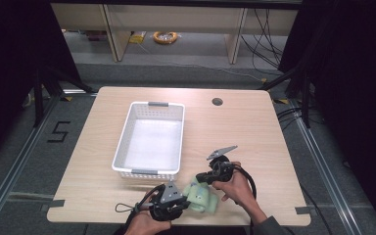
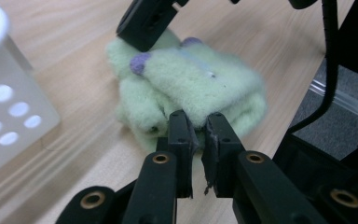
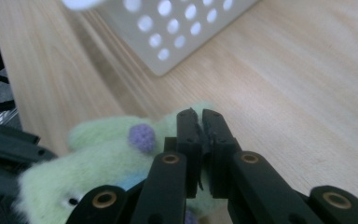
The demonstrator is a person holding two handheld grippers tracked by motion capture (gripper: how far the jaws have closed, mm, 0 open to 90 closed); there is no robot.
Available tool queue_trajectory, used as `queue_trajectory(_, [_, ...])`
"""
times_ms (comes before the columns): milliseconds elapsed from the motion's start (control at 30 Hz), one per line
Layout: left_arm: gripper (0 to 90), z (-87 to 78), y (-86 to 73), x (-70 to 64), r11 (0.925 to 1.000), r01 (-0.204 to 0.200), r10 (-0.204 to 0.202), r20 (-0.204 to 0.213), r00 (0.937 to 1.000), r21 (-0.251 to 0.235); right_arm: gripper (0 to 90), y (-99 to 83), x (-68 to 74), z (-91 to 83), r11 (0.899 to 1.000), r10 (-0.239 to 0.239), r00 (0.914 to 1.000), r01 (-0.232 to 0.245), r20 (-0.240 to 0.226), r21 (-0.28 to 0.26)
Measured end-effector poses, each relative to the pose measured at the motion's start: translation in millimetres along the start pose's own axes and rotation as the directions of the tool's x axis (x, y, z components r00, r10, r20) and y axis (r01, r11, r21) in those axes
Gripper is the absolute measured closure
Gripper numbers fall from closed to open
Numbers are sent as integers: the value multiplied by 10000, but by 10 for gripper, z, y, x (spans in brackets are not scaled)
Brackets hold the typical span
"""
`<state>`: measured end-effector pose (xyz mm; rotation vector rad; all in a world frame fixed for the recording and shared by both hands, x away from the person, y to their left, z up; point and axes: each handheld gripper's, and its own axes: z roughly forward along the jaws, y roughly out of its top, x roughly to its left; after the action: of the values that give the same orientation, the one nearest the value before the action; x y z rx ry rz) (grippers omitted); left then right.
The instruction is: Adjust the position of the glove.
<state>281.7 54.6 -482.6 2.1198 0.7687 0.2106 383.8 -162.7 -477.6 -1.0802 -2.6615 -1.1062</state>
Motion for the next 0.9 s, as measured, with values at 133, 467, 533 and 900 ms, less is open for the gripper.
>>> queue_trajectory(133, [822, -127, 90, 75, 9993, -14, 9, -158, 9999, -366, 872, -36, 115, -213, 9988, -108, 9996, 121, 277, -484])
queue_trajectory(467, [834, -17, 210, 248, 9987, -516, 515, -222, 9984, -11, 877, -415, 334, -464, 9899, 625, 9971, -563, 442, -1302])
queue_trajectory(533, [837, 9, 228, 280, 9986, -533, 532, -228, 9983, -17, 877, -467, 353, -495, 9889, 463, 9966, -360, 684, -1442])
queue_trajectory(900, [838, 169, 326, 316, 9987, -501, 502, -88, 9987, 79, 877, -644, 487, -493, 9845, 653, 9933, -485, 957, -1686])
